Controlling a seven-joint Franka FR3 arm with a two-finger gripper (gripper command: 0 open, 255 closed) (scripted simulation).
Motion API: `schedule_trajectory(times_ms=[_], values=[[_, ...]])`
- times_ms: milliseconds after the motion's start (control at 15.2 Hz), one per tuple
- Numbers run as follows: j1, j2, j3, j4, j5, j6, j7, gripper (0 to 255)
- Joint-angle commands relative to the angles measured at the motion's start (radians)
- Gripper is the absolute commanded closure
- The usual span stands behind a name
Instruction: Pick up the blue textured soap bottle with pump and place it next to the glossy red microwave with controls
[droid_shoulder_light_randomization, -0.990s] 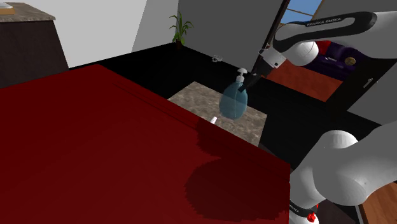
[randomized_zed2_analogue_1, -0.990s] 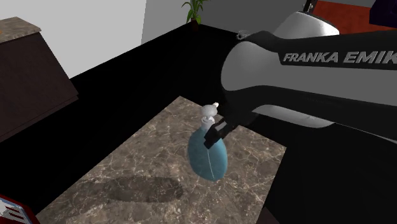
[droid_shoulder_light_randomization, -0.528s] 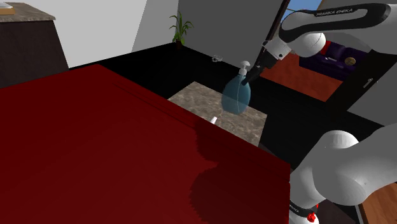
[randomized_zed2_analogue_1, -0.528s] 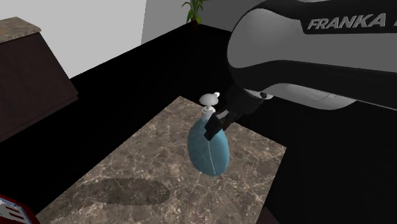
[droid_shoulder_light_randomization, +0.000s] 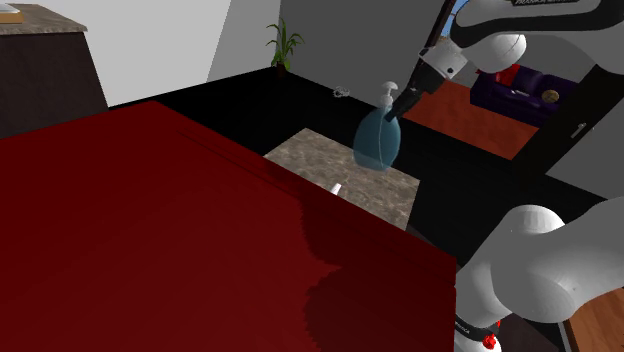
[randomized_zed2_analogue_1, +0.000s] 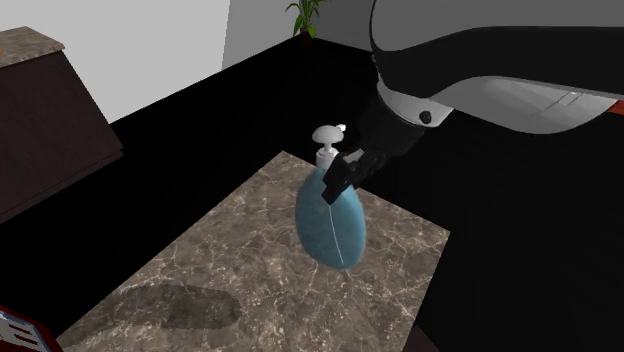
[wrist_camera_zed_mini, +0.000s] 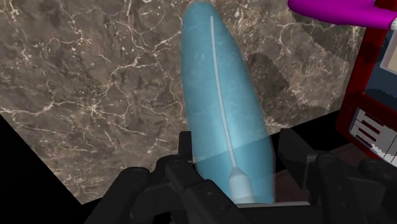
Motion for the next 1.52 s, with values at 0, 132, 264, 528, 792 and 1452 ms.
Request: schedule_trajectory(times_ms=[0, 132, 264, 528, 792, 1452], values=[[-0.001, -0.007, 0.007, 0.02, -0.003, -0.024, 0.012, 255], [-0.001, -0.01, 0.012, 0.043, -0.005, -0.049, 0.021, 255], [0.0, -0.012, 0.016, 0.068, -0.006, -0.074, 0.03, 255], [0.002, -0.014, 0.024, 0.118, -0.007, -0.124, 0.047, 255], [0.005, -0.012, 0.029, 0.172, -0.007, -0.174, 0.063, 255], [0.018, 0.01, 0.036, 0.322, 0.002, -0.299, 0.095, 255]])
